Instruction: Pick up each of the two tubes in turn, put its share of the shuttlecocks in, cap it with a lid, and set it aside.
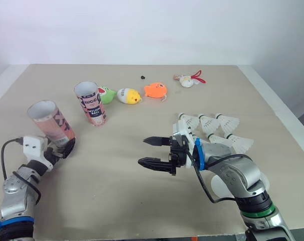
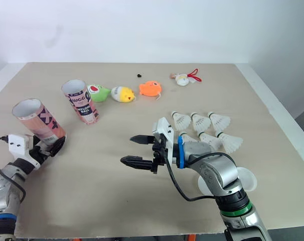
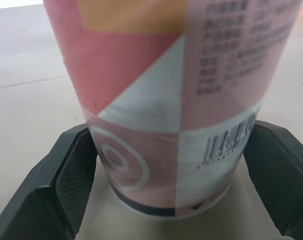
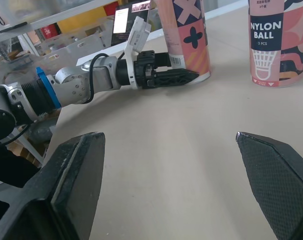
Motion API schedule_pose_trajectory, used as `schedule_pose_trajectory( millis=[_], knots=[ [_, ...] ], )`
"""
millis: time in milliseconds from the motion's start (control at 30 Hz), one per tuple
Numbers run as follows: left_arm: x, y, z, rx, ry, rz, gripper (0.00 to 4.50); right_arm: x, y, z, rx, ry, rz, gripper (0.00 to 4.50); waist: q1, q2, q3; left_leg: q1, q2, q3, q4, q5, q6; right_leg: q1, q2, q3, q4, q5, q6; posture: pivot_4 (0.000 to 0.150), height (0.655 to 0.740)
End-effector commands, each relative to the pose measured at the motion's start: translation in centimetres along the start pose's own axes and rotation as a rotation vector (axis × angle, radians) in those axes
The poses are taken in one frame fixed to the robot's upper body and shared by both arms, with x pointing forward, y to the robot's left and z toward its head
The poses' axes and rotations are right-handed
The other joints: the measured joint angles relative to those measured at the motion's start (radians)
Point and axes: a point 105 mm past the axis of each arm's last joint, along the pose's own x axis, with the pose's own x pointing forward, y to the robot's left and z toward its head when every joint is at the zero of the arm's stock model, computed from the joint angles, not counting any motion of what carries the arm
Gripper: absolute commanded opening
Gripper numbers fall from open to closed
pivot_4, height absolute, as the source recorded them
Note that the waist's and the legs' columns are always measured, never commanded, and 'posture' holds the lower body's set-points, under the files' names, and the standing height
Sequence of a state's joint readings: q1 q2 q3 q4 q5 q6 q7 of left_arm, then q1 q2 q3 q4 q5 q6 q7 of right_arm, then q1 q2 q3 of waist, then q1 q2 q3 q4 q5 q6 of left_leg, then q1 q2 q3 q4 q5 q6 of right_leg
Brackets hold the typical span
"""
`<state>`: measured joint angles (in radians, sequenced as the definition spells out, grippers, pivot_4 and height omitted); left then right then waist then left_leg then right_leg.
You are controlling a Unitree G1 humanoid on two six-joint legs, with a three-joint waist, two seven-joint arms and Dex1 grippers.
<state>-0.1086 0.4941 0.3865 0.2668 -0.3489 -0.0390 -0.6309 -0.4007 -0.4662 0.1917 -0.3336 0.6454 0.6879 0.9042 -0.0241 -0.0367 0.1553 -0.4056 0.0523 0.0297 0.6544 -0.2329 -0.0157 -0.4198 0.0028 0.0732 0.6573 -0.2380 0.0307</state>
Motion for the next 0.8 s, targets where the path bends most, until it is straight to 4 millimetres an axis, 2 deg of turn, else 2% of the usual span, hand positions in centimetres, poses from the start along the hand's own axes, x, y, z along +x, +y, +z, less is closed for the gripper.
schedule_pose_trajectory(
  millis=[33, 133, 267, 333, 633, 800],
  knots=[
    [0.8, -0.3, 1.3, 0.033, -0.042, -0.014, 4.36, -0.2, 0.5, 1.5, -0.054, -0.042, 0.005, 4.5, 0.0, 0.0, 0.0, 0.0, 0.0, 0.0, 0.0, 0.0, 0.0, 0.0, 0.0, 0.0, 0.0, 0.0, 0.0, 0.15, 0.74],
    [1.2, -0.7, 1.7, 0.028, -0.056, -0.02, 4.36, -0.1, 0.5, 1.6, -0.055, -0.045, 0.003, 4.5, 0.0, 0.0, 0.0, 0.0, 0.0, 0.0, 0.0, 0.0, 0.0, 0.0, 0.0, 0.0, 0.0, 0.0, 0.0, 0.15, 0.74],
    [1.3, -0.6, 1.8, 0.014, -0.067, -0.005, 3.17, -0.1, 0.5, 1.7, -0.056, -0.048, 0.002, 4.5, -0.001, 0.0, 0.0, 0.0, 0.0, 0.0, 0.0, 0.0, 0.0, 0.0, 0.0, 0.0, 0.0, 0.0, 0.0, 0.15, 0.74],
    [1.3, -0.5, 1.9, 0.026, -0.069, 0.004, 2.8, -0.1, 0.5, 1.7, -0.056, -0.049, 0.002, 4.5, -0.001, 0.0, 0.0, 0.0, 0.0, -0.001, 0.0, 0.0, 0.0, 0.0, 0.0, 0.0, 0.001, 0.0, 0.0, 0.15, 0.74],
    [0.4, -0.5, 2.8, 0.003, -0.101, 0.008, 2.8, -0.3, 0.5, 1.5, -0.052, -0.041, -0.004, 4.5, 0.0, 0.0, 0.0, 0.0, 0.0, 0.0, 0.0, 0.0, 0.0, -0.001, 0.0, 0.0, 0.003, -0.001, -0.001, 0.15, 0.74],
    [-0.8, -2.1, 4.2, 0.091, -0.055, -0.194, 2.8, -1.6, 1.2, 1.9, -0.053, -0.045, 0.003, 4.5, 0.0, 0.0, 0.0, -0.001, -0.001, -0.001, 0.0, 0.0, 0.0, -0.002, 0.0, 0.001, 0.005, -0.002, -0.002, 0.15, 0.74]
  ],
)
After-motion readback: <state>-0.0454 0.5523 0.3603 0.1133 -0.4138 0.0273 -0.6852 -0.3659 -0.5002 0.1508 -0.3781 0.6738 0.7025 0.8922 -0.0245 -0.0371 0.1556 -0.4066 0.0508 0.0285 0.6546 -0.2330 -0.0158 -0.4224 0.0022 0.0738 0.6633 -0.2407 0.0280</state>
